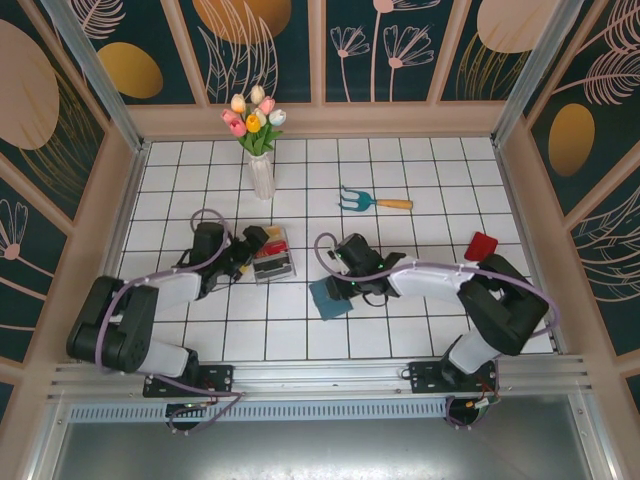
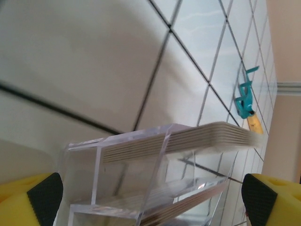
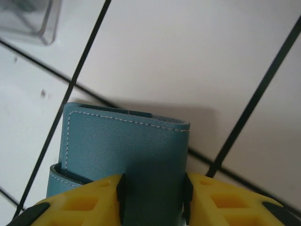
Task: Put the credit cards into the card holder
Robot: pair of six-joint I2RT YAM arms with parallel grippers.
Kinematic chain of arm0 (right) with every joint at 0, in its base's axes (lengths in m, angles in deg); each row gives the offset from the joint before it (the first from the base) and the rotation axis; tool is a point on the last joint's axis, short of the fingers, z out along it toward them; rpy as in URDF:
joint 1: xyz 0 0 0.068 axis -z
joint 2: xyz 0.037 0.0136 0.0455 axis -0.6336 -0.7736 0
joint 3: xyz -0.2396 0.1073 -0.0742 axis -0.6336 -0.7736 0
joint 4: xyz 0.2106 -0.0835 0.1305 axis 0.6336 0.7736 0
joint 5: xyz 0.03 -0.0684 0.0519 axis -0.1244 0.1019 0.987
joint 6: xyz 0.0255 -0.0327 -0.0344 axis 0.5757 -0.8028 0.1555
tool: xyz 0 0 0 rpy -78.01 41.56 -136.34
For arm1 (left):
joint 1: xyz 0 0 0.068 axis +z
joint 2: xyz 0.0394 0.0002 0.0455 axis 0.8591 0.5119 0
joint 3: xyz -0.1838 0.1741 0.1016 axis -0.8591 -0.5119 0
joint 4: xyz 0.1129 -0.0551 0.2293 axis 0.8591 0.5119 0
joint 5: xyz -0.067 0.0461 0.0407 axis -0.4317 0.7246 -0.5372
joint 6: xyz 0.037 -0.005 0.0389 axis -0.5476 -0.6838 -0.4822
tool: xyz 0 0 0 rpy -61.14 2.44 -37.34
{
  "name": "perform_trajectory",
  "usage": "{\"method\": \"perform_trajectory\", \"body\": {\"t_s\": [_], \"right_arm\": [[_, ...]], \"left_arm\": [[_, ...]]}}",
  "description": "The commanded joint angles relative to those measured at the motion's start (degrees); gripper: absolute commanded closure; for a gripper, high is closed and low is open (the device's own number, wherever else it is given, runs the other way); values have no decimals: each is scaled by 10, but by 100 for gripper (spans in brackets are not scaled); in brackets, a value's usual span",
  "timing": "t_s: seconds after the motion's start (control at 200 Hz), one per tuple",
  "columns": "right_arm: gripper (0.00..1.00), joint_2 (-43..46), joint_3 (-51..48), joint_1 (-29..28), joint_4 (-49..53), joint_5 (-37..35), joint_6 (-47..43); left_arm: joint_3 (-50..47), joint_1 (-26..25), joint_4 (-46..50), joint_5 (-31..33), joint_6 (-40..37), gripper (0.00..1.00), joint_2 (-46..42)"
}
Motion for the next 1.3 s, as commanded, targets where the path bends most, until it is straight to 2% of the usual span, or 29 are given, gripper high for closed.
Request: {"method": "perform_trajectory", "body": {"t_s": [0.0, 0.215, 0.345, 0.445, 0.56, 0.626, 0.681, 0.761, 0.846, 0.926, 1.126, 1.211, 1.296], "right_arm": [[62, 28, -26, -20, 10, -9, -2], [53, 63, -27, -21, -22, -9, 25], [49, 80, -18, -21, 12, -34, 60], [48, 107, -26, -22, 37, -14, 86], [57, 148, -60, -30, 28, 68, 113], [64, 158, -79, -36, 13, 124, 132], [69, 157, -89, -49, -1, 153, 145], [72, 148, -98, -74, -29, 169, 156], [77, 131, -102, -84, -30, 133, 162], [79, 115, -107, -76, 12, 66, 164], [77, 142, -116, -28, 96, -52, 179], [76, 161, -138, 10, 75, -63, 180], [75, 168, -160, 67, 34, -35, 173]], "left_arm": [[62, -31, -49, -23, 3, 1, 59], [91, -42, -44, -16, -1, 1, 97], [81, -42, 6, 8, -21, 1, 64], [63, -42, 66, 51, -47, 1, 15], [16, -43, 82, 71, -66, 1, -61], [-7, -50, 79, 64, -77, 5, -105], [-17, -63, 81, 59, -90, 7, -137], [-22, -79, 86, 50, -102, 9, -167], [-24, -87, 85, 39, -109, 11, -180], [-16, -95, 86, 24, -121, 13, -182], [18, -138, 96, 17, -156, 16, -169], [32, -162, 94, 18, -165, 18, -145], [57, -189, 97, 21, -172, 20, -111]]}}
